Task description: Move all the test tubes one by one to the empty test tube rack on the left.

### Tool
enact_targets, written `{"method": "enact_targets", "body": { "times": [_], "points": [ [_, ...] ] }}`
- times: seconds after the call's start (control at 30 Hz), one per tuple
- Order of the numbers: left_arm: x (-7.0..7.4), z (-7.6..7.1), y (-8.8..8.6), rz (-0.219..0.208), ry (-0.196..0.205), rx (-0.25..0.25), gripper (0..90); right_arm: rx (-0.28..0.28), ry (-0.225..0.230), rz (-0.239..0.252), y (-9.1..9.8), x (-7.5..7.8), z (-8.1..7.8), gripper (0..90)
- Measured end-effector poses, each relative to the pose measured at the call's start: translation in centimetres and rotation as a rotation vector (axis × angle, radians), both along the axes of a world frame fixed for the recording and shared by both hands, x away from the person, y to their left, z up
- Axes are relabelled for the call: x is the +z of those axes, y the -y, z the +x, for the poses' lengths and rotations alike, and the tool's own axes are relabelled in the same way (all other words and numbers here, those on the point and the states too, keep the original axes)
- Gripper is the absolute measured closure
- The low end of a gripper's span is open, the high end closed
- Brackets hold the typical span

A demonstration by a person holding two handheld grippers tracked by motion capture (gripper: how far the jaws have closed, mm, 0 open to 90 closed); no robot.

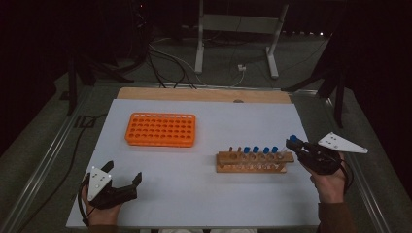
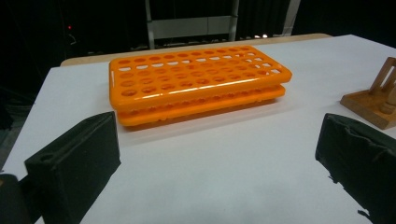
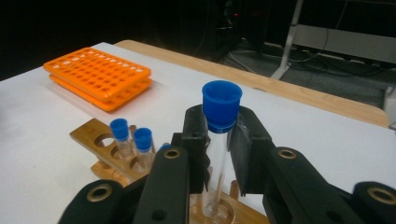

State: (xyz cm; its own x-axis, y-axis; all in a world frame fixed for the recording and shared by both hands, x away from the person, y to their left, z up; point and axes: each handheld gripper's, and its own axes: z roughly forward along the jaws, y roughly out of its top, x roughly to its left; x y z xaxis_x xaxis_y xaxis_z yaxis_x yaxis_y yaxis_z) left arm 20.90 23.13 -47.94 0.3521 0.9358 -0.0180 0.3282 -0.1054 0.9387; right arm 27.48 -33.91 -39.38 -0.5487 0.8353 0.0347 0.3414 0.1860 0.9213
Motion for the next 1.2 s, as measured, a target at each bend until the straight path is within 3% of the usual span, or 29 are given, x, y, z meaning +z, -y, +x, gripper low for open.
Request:
{"method": "enact_targets", "body": {
  "times": [0.07,0.13,0.23,0.5,0.53,0.57,0.6,0.67,0.77,0.9,1.2],
  "points": [
    [-0.1,0.2,0.1,-0.004,-0.003,0.001,0.9,0.008,-0.005,-0.003,-0.1,0.1,0.0,77.2],
    [0.0,0.8,0.3,0.02,-0.021,0.009,0.9,0.018,-0.011,0.003,-0.3,0.3,0.0,77.3],
    [0.7,1.5,0.7,-0.006,-0.031,-0.003,0.9,0.04,-0.019,0.022,-0.5,0.7,0.0,77.2],
    [4.3,4.0,4.2,0.05,0.018,-0.128,0.9,0.113,-0.028,0.038,-2.2,1.4,0.4,77.3],
    [5.4,4.8,5.3,0.045,0.046,-0.164,0.9,0.124,-0.028,0.046,-2.4,1.6,0.5,77.3],
    [5.4,4.8,5.3,0.045,0.046,-0.164,0.9,0.139,-0.029,0.05,-2.7,1.7,0.6,77.2],
    [6.4,5.6,6.3,0.028,0.065,-0.197,0.9,0.15,-0.028,0.049,-2.9,1.7,0.6,77.3],
    [6.8,5.9,6.9,0.018,0.069,-0.214,0.9,0.164,-0.032,0.044,-3.3,1.7,0.5,77.2],
    [7.7,7.0,8.7,-0.033,0.061,-0.271,0.9,0.18,-0.044,0.046,-3.7,1.5,0.4,77.2],
    [7.9,7.9,11.3,-0.066,0.036,-0.317,0.9,0.202,-0.059,0.056,-4.4,1.0,0.4,77.2],
    [6.3,8.6,17.9,-0.062,-0.013,-0.462,3.8,0.244,-0.099,0.066,-6.5,-0.1,0.6,77.2]
  ]
}}
